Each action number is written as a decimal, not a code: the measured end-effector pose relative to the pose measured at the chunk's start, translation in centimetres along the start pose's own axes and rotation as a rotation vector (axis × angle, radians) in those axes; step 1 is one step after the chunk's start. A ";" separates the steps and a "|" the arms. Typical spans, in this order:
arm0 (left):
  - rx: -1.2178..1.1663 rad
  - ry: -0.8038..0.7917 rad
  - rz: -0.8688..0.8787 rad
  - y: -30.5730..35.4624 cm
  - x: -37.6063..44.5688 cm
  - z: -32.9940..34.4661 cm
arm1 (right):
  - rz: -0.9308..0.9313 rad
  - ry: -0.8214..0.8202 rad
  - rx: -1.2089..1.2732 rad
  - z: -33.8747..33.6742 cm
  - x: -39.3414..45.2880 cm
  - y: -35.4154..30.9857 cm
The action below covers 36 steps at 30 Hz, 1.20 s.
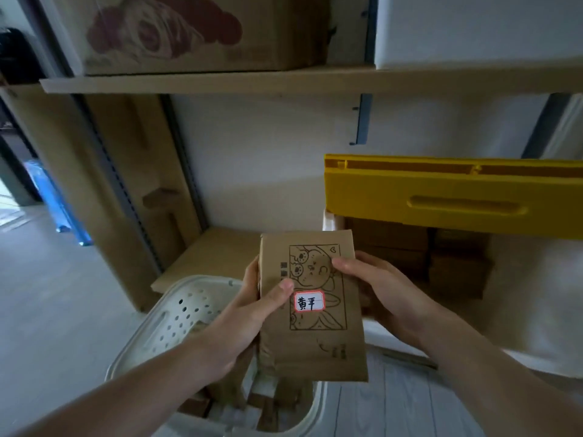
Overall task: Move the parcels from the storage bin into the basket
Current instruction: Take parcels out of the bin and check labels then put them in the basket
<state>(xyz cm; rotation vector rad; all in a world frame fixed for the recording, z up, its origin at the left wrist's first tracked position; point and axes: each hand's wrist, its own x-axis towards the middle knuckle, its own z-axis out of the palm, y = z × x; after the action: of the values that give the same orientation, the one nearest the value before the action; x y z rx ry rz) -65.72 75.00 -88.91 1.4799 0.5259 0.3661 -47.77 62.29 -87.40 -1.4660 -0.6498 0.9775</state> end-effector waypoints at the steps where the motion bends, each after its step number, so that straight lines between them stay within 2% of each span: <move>1: -0.007 0.026 0.031 0.1 -0.3 -0.6 | -0.016 -0.013 0.022 0.9 0.4 -0.1; 4: -0.061 0.125 0.090 0.6 -0.7 -2.6 | -0.047 -0.031 0.073 3.5 1.7 -0.5; 7: -0.144 0.203 0.116 1.2 -0.7 -4.2 | 0.014 -0.031 0.150 5.4 3.1 -0.2; 14: -0.126 0.323 0.197 0.7 0.7 -6.3 | 0.043 -0.030 0.142 8.7 6.2 0.0; 18: -0.040 0.321 0.246 0.1 1.5 -6.8 | 0.025 -0.020 0.080 8.9 6.6 0.6; 23: 0.086 0.186 0.195 -0.6 2.2 -7.6 | 0.045 0.029 -0.109 7.3 6.6 1.5; 25: 0.168 0.189 0.196 -0.7 2.3 -8.0 | 0.018 0.004 -0.131 6.7 6.7 1.5; 30: 0.212 0.250 0.189 -0.6 2.3 -8.4 | -0.028 -0.084 -0.068 6.2 6.6 1.6; 36: 0.217 0.166 0.257 -0.2 1.4 -7.9 | -0.078 -0.106 0.083 6.6 6.2 0.9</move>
<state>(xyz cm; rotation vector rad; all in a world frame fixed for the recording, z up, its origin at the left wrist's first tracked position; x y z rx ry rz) -68.81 82.39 -89.38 1.7426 0.5197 0.6543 -50.56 70.78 -89.14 -1.3130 -0.7295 1.0150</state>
